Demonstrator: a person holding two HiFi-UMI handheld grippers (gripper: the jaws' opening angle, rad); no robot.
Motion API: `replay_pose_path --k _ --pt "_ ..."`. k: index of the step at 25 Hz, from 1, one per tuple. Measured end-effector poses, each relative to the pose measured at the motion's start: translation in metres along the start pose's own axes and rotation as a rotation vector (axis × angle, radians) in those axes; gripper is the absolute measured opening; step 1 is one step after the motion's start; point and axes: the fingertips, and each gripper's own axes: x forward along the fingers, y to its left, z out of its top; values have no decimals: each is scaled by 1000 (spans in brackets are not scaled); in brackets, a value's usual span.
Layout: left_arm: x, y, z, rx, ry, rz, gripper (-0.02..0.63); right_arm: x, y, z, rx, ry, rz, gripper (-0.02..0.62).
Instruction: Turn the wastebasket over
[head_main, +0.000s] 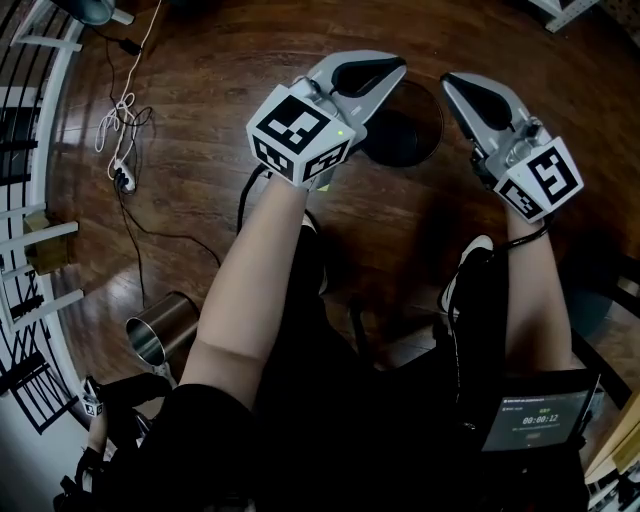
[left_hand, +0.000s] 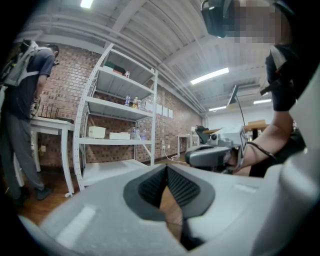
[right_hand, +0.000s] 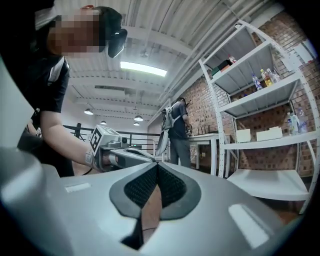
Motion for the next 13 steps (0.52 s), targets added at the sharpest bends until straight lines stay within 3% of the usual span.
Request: replay_pose_path --k 13 --pt "12 3 -8 2 17 0 2 -1 -17 -7 77 -21 -22 9"
